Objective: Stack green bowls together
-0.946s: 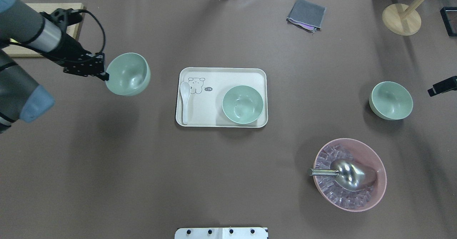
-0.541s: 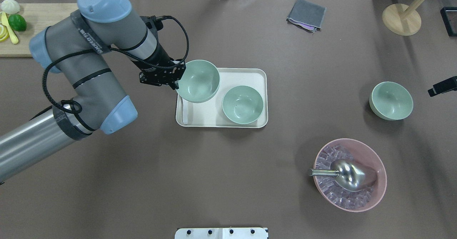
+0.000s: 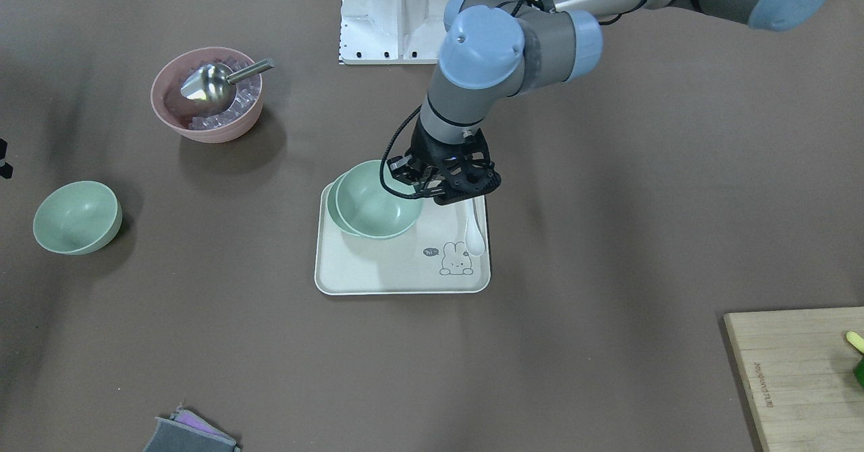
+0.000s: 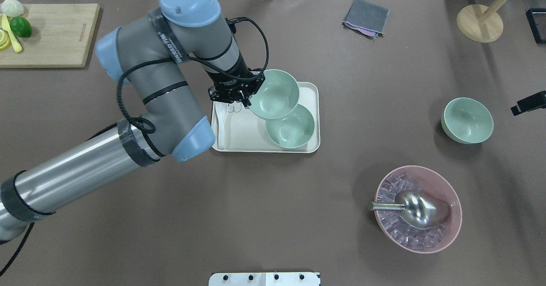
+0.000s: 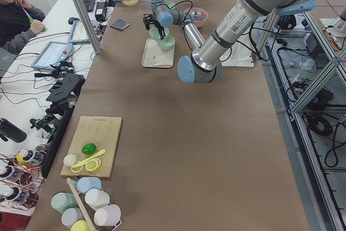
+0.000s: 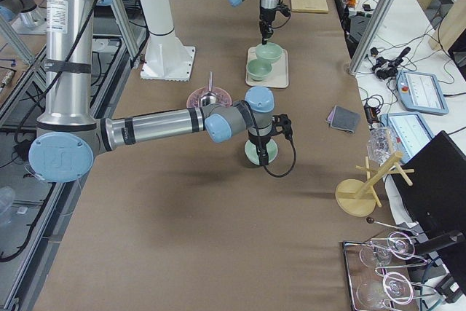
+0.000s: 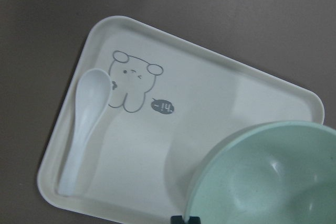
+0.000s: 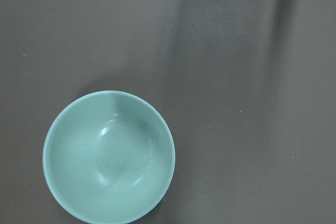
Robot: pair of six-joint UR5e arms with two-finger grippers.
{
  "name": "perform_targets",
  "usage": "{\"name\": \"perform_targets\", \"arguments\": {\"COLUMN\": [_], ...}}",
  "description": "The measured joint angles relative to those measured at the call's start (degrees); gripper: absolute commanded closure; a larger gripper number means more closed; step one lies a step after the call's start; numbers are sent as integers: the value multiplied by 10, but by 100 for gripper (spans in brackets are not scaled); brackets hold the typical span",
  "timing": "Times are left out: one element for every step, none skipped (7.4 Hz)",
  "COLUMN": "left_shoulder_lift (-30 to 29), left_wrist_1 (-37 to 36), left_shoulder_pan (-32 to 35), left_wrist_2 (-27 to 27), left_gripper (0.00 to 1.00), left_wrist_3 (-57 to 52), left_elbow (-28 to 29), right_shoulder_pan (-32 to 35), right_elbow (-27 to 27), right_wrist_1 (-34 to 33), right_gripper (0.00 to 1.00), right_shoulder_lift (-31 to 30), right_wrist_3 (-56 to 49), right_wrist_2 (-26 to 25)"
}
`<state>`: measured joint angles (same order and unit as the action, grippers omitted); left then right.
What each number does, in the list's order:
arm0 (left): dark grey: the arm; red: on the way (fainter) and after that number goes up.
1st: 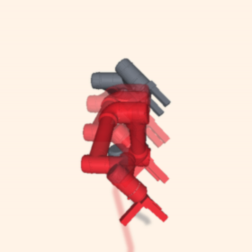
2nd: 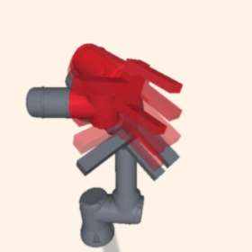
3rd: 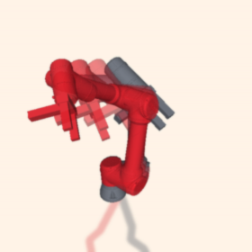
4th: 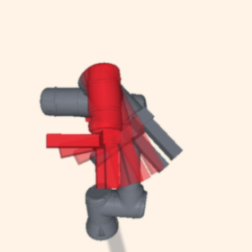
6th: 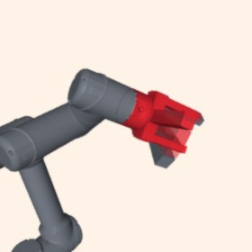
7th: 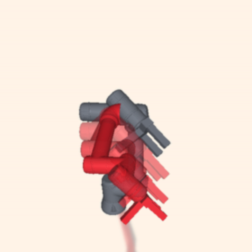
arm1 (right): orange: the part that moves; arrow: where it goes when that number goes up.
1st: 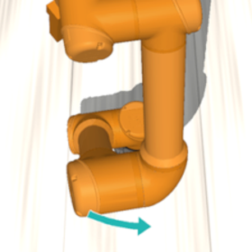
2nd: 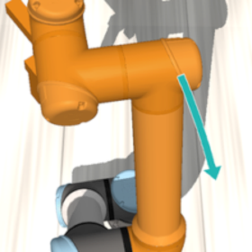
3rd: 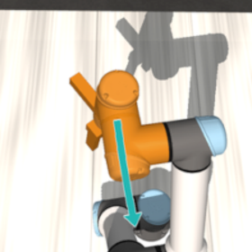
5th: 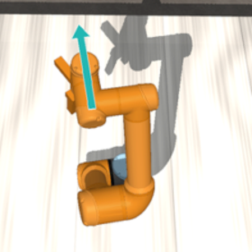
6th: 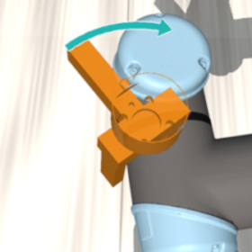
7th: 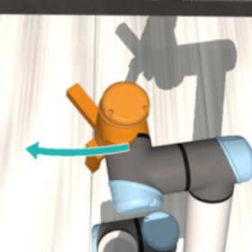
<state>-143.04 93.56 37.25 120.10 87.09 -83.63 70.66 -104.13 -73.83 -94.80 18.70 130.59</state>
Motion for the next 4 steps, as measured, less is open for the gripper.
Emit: {"name": "perform_targets", "arguments": {"left_shoulder_lift": [-13,-18,-19,-17], "left_wrist_1": [0,1,2,4], "left_shoulder_pan": [-12,-24,-31,-34], "left_wrist_2": [-10,-22,-31,-35], "left_gripper": [100,100,100,100], "left_wrist_3": [9,13,13,13], "left_elbow": [13,24,31,34], "right_shoulder_pan": [0,0,0,0], "right_elbow": [0,0,0,0], "right_wrist_1": [0,0,0,0], "right_gripper": [0,0,0,0], "right_shoulder_lift": [0,0,0,0], "right_wrist_3": [1,1,0,0], "right_wrist_2": [0,0,0,0]}}
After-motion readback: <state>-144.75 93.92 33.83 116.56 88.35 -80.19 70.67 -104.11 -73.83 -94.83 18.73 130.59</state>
